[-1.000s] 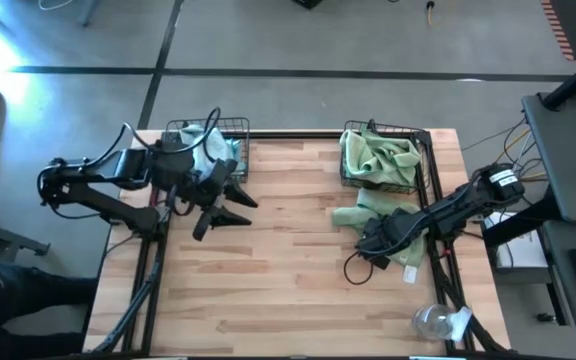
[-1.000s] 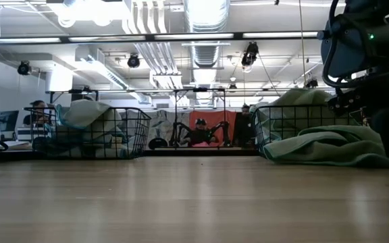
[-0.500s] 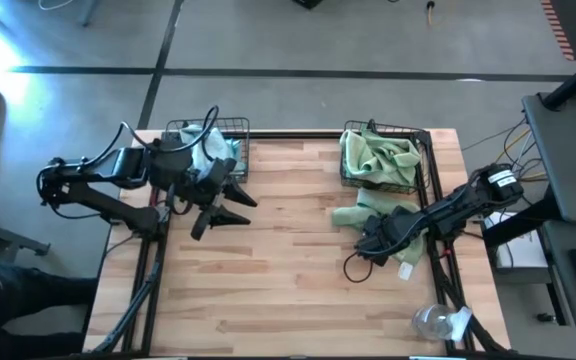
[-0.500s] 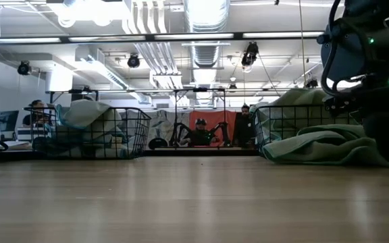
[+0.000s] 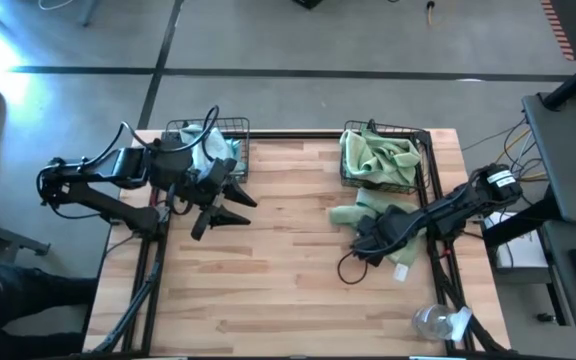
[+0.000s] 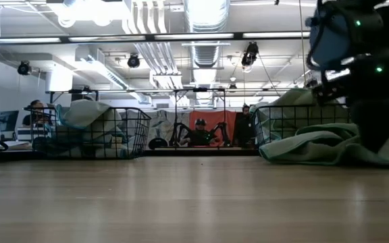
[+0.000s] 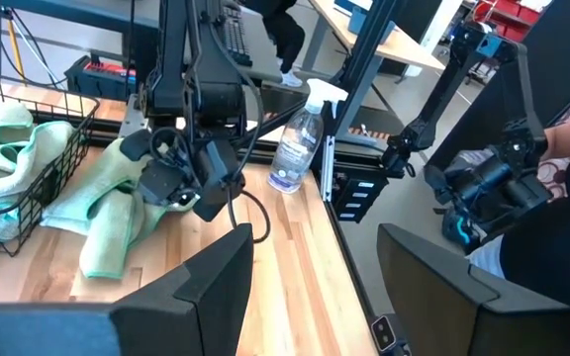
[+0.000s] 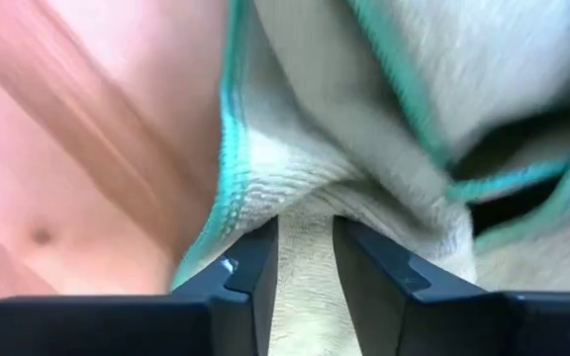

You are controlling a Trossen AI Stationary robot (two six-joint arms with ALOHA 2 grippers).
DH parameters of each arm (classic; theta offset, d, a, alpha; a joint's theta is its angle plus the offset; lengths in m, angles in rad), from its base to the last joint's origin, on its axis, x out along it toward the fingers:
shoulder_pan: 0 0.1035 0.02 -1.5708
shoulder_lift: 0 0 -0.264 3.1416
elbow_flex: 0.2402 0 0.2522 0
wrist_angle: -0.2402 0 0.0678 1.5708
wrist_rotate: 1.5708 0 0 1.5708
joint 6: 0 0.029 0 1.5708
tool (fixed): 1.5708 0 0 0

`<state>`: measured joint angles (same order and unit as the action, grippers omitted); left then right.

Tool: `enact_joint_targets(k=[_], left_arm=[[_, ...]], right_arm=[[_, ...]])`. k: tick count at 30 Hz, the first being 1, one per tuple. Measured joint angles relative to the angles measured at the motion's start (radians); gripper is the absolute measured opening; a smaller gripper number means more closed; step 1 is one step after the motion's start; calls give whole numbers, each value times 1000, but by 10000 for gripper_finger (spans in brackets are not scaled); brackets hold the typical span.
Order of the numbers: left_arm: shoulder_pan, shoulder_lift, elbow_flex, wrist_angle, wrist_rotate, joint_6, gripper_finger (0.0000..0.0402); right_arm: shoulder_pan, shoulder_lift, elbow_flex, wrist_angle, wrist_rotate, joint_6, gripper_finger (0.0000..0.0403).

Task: Sort microfiber towel by color & place in baskets
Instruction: Put the green microfiber towel into the right wire basket

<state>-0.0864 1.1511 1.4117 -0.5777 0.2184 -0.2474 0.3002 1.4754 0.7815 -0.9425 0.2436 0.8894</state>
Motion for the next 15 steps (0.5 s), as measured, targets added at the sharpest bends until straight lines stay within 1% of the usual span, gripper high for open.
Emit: enact_joint_targets(k=[4,7,15], left_arm=[[0,0,0,0,0,0,201],[0,0,0,0,0,-1,201],[0,0,0,0,0,-8,201]], right_arm=[[-4,0,53,-7,87,-71,109],[-13,0,78,-6,135,-125,111],[-53,0,82,-29,146,-144,112]])
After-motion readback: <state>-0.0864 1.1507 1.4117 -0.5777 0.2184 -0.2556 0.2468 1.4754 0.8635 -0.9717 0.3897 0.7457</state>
